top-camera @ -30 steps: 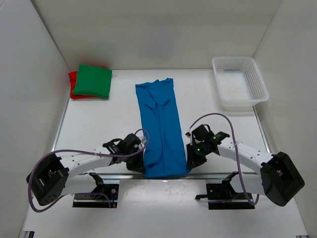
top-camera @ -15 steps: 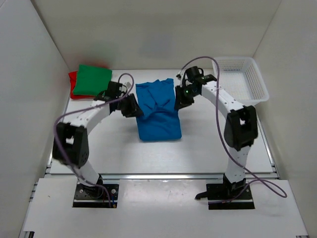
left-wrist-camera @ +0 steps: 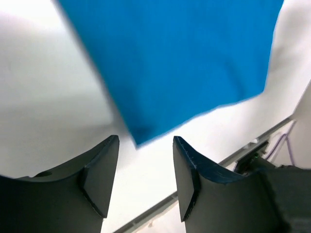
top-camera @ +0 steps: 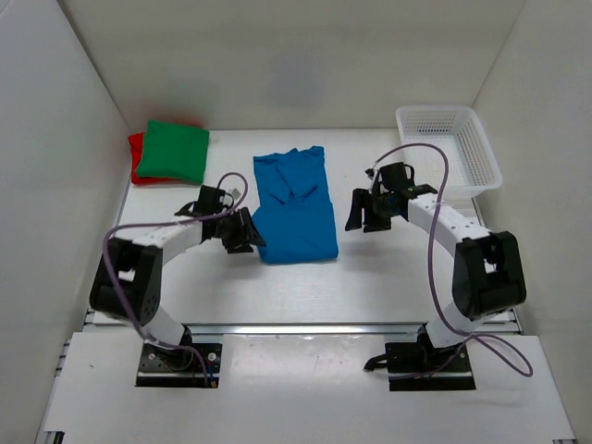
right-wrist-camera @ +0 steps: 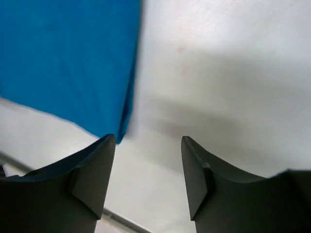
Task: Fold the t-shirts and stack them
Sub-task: Fold the folded rectangular tshirt in 1/3 of the way
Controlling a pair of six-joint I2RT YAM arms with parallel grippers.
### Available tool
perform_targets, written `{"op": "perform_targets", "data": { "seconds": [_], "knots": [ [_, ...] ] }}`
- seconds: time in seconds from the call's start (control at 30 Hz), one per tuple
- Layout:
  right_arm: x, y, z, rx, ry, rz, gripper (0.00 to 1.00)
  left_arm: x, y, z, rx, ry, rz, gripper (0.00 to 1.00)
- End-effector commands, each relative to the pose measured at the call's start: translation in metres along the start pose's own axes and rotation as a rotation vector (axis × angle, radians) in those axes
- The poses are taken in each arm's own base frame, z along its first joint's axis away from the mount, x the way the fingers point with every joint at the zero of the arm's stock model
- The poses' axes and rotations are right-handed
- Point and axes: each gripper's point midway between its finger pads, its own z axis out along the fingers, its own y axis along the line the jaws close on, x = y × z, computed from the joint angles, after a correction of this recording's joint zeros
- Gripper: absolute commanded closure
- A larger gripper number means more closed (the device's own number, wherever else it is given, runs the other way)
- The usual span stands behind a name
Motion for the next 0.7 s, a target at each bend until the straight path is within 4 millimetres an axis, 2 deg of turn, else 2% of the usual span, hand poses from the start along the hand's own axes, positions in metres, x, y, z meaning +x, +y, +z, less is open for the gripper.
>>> {"op": "perform_targets", "data": {
  "seconds": [0.0,0.03,0.07,0.13,0.2,0.33,0.37,0.5,0.6,0.67],
  "knots": [
    [-0.007,0.035,-0.001,-0.184,-0.150,0.027,0.43,0.016,-0.004,-0.016,-0.001,-0.120,0.026,0.40],
    [0.006,0.033,0.004,-0.209,-0.148,0.072,0.40,0.030,0.001,-0.017,-0.001,-0.119,-0.012,0.40],
    [0.008,0.041,0.000,-0.240,-0.167,0.074,0.38,0.029,-0.002,-0.016,0.009,-0.154,-0.009,0.41],
    [0.024,0.043,0.010,-0.272,-0.154,0.121,0.37,0.041,0.000,-0.011,0.013,-0.165,-0.042,0.40],
    [0.033,0.048,0.019,-0.279,-0.131,0.138,0.36,0.043,-0.005,-0.003,0.001,-0.173,-0.028,0.38],
    [0.032,0.051,0.032,-0.277,-0.136,0.153,0.38,0.032,-0.008,0.008,-0.007,-0.199,-0.047,0.37],
    [0.038,0.052,0.037,-0.277,-0.112,0.160,0.38,0.026,-0.010,0.008,-0.003,-0.207,-0.051,0.38],
    [0.036,0.053,0.046,-0.281,-0.105,0.162,0.39,0.012,-0.008,0.006,-0.023,-0.253,-0.060,0.38],
    [0.041,0.053,0.054,-0.282,-0.070,0.164,0.43,0.009,-0.004,0.017,-0.048,-0.231,-0.058,0.39],
    [0.044,0.052,0.056,-0.278,-0.057,0.164,0.45,0.012,-0.004,0.024,-0.049,-0.215,-0.058,0.43]
  ]
}}
